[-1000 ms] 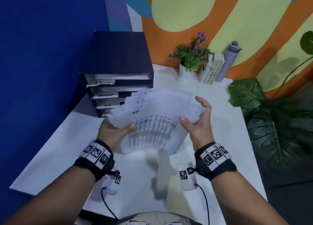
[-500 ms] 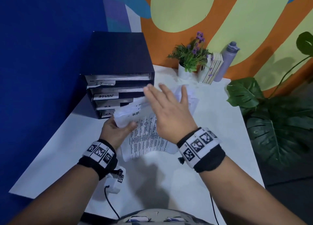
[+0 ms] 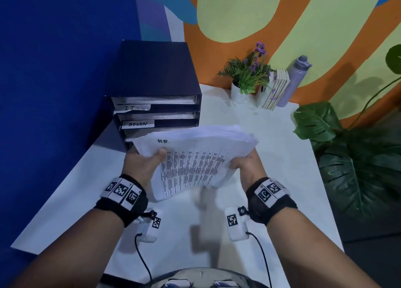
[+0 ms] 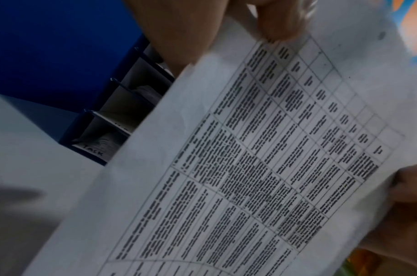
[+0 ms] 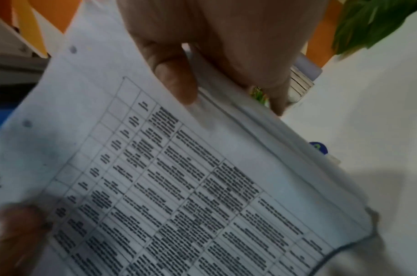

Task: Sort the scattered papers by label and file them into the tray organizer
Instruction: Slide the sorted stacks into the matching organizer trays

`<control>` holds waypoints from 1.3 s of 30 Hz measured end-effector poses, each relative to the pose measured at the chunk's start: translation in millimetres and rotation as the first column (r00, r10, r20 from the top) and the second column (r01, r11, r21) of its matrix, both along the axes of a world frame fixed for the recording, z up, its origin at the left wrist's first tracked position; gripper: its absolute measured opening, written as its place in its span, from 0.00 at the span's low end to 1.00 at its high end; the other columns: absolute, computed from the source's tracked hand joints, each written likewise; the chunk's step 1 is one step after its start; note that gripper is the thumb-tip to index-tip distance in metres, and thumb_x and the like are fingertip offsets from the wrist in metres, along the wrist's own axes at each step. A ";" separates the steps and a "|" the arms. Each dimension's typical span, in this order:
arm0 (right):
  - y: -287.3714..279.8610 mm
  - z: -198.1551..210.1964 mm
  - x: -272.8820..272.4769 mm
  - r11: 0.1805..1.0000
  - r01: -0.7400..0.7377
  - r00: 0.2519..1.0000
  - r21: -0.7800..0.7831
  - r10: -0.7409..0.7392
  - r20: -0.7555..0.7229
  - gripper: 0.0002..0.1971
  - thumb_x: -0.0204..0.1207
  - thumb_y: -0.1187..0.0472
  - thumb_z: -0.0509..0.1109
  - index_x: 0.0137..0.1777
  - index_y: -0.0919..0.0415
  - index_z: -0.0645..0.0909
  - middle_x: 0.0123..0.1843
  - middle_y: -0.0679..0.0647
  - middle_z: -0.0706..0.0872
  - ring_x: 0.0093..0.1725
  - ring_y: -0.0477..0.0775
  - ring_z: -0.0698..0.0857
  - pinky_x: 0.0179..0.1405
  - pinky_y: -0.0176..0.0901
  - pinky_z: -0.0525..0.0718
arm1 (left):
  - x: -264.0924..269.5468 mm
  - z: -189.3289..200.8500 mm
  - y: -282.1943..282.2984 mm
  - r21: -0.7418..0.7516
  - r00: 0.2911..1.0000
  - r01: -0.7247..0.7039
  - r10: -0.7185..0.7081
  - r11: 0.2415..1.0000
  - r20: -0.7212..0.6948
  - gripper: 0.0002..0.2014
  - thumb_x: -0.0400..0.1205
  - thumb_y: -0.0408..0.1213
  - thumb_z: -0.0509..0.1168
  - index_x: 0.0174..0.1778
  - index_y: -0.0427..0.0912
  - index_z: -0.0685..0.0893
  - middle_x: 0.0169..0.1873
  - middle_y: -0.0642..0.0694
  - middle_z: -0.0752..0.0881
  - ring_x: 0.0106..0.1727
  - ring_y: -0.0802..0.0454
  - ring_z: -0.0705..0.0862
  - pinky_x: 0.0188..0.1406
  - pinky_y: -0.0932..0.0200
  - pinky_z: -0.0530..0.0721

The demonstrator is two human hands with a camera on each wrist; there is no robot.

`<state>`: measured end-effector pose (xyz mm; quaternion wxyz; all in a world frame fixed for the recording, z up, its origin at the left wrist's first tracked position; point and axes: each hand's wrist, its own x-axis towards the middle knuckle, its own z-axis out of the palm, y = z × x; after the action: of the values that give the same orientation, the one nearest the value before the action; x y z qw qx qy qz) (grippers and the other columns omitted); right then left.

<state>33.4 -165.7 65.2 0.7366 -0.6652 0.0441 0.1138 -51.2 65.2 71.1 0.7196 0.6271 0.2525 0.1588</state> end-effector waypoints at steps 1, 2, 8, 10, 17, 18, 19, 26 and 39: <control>-0.3 -4.4 -0.3 1.000 -0.011 1.000 0.024 0.011 0.003 0.42 0.43 0.75 0.61 0.67 0.68 0.76 0.54 0.61 0.85 0.54 0.58 0.82 0.45 0.46 0.82 | 1.8 1.2 -0.8 -0.017 1.000 0.002 -0.002 1.000 0.017 0.25 0.67 0.36 0.80 0.59 0.37 0.83 0.54 0.40 0.88 0.56 0.45 0.87 0.56 0.50 0.86; -0.8 -8.4 -1.7 0.998 -0.021 1.000 0.051 0.021 0.000 0.40 0.42 0.76 0.61 0.63 0.72 0.78 0.50 0.61 0.85 0.51 0.59 0.83 0.43 0.47 0.82 | 3.7 -1.0 -0.8 -0.031 0.999 0.013 -0.012 0.999 0.037 0.26 0.67 0.31 0.79 0.61 0.38 0.80 0.56 0.38 0.87 0.58 0.43 0.86 0.52 0.53 0.87; -4.3 -25.1 -15.9 0.988 -0.081 0.997 0.134 0.080 0.009 0.31 0.42 0.78 0.62 0.53 0.80 0.80 0.45 0.62 0.84 0.45 0.59 0.83 0.42 0.47 0.82 | 3.5 0.2 -6.4 -0.050 0.970 -0.145 0.152 0.988 0.187 0.14 0.76 0.36 0.72 0.54 0.52 0.78 0.52 0.50 0.85 0.51 0.58 0.85 0.53 0.59 0.83; -4.1 -26.3 -17.0 0.980 -0.132 0.991 0.148 0.131 0.015 0.28 0.41 0.78 0.63 0.48 0.77 0.81 0.44 0.62 0.83 0.44 0.59 0.82 0.42 0.45 0.80 | 2.8 10.4 -13.3 -0.041 0.939 -0.199 0.203 0.979 0.278 0.10 0.78 0.44 0.71 0.49 0.51 0.75 0.45 0.51 0.83 0.40 0.69 0.83 0.45 0.73 0.81; -2.9 -25.7 -18.6 0.959 -0.234 0.971 0.161 0.222 0.090 0.35 0.55 0.78 0.72 0.66 0.66 0.76 0.56 0.62 0.85 0.55 0.57 0.84 0.56 0.53 0.83 | 13.6 16.4 -10.0 0.013 0.913 -0.304 0.287 0.953 0.291 0.04 0.80 0.33 0.63 0.43 0.48 0.78 0.38 0.54 0.81 0.37 0.66 0.78 0.44 0.69 0.75; -0.1 -26.2 -19.2 0.965 -0.203 0.978 0.167 0.192 0.077 0.36 0.57 0.79 0.74 0.69 0.68 0.74 0.58 0.64 0.85 0.57 0.60 0.84 0.60 0.55 0.83 | 12.4 14.7 -10.8 0.041 0.917 -0.283 0.258 0.958 0.303 0.01 0.82 0.37 0.63 0.46 0.47 0.78 0.40 0.54 0.81 0.39 0.65 0.78 0.45 0.70 0.76; 3.0 -26.3 -19.7 0.974 -0.151 0.988 0.171 0.142 0.063 0.33 0.60 0.80 0.74 0.69 0.69 0.75 0.58 0.65 0.85 0.57 0.61 0.85 0.61 0.57 0.83 | 10.1 14.2 -12.8 0.072 0.925 -0.255 0.222 0.964 0.307 0.04 0.82 0.40 0.62 0.50 0.46 0.77 0.43 0.53 0.81 0.42 0.64 0.79 0.46 0.69 0.77; -0.1 -24.8 -15.4 0.976 -0.101 0.994 0.194 0.092 0.055 0.27 0.60 0.78 0.73 0.62 0.67 0.82 0.55 0.64 0.87 0.55 0.63 0.84 0.63 0.64 0.79 | -2.2 -37.0 11.5 0.060 0.986 0.155 -0.158 0.986 0.043 0.40 0.69 0.19 0.76 0.70 0.56 0.70 0.66 0.46 0.81 0.65 0.49 0.81 0.65 0.53 0.78; 13.9 -14.4 -16.6 0.983 0.009 0.996 0.183 -0.025 0.086 0.32 0.55 0.80 0.71 0.63 0.62 0.80 0.51 0.56 0.88 0.52 0.56 0.86 0.51 0.53 0.85 | 15.0 -28.1 -0.7 0.140 0.993 -0.035 0.018 0.990 0.115 0.17 0.76 0.37 0.74 0.59 0.47 0.80 0.52 0.52 0.89 0.56 0.57 0.87 0.59 0.55 0.84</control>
<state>16.9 -151.8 50.8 0.7965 -0.5991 0.0069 0.0819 -36.2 64.5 43.0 0.6841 0.6633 0.2076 0.2212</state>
